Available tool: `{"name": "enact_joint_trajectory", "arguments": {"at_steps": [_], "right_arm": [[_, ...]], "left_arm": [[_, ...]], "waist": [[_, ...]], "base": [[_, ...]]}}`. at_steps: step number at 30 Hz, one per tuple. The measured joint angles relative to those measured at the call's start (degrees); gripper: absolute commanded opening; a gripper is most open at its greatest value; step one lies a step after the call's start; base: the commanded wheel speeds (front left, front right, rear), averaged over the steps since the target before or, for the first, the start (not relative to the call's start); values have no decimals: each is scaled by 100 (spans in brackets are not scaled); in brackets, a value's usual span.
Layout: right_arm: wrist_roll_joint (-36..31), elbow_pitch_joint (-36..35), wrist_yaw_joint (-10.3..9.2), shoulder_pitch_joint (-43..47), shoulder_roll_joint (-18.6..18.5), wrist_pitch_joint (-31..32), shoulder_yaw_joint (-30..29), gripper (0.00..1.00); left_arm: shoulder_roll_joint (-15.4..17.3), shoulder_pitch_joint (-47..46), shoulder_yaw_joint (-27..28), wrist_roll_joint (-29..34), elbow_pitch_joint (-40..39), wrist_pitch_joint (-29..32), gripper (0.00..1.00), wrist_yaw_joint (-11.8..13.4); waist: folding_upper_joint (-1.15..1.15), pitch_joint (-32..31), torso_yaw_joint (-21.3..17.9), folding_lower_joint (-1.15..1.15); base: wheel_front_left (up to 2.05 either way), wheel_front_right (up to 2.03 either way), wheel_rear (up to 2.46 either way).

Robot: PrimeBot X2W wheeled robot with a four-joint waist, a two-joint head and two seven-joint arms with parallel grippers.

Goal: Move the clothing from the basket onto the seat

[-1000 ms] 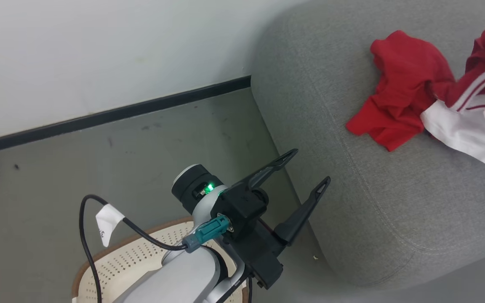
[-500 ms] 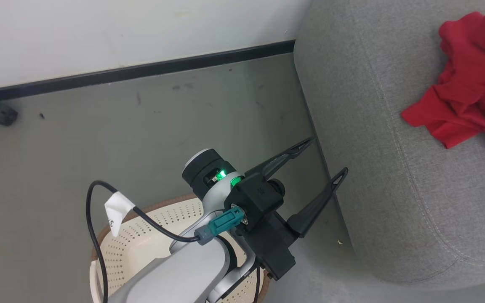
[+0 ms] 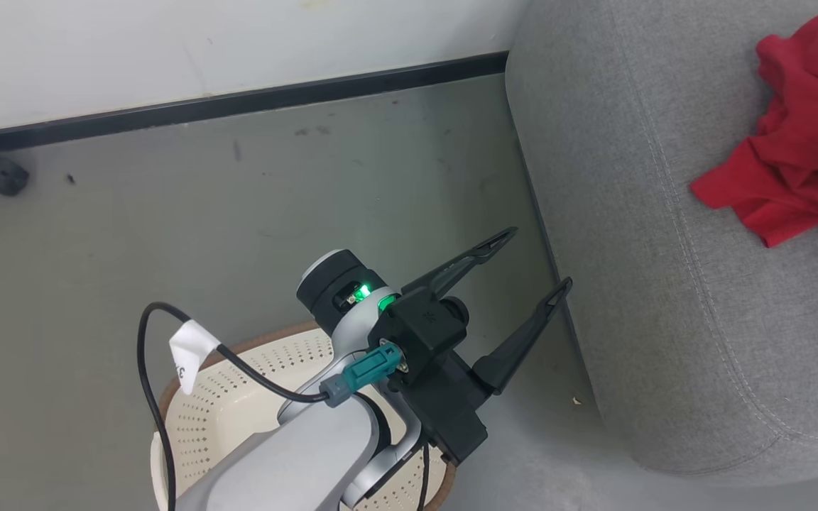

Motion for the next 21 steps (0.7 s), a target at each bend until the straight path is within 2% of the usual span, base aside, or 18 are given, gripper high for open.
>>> {"name": "enact_joint_trajectory", "arguments": {"at_steps": [1, 8, 14, 21], "right_arm": [[0, 20, 3, 0, 35, 0, 7, 100], [0, 100, 154, 47, 86, 0, 11, 100], [-71, -115, 241, 140, 213, 0, 62, 100], [-162, -425, 279, 722, 254, 0, 107, 100]], "left_arm": [[0, 0, 1, 0, 11, -3, 100, 0], [-7, -1, 4, -1, 79, -57, 100, -1], [42, 2, 92, -10, 193, -137, 100, -1], [49, 64, 166, -64, 333, -260, 100, 3]], "waist": [[0, 2, -17, 0], [0, -8, -97, 0], [0, -75, -177, 0], [0, -258, -267, 0]], "base": [[0, 0, 0], [0, 0, 0], [0, 0, 0], [0, 0, 0]]}}
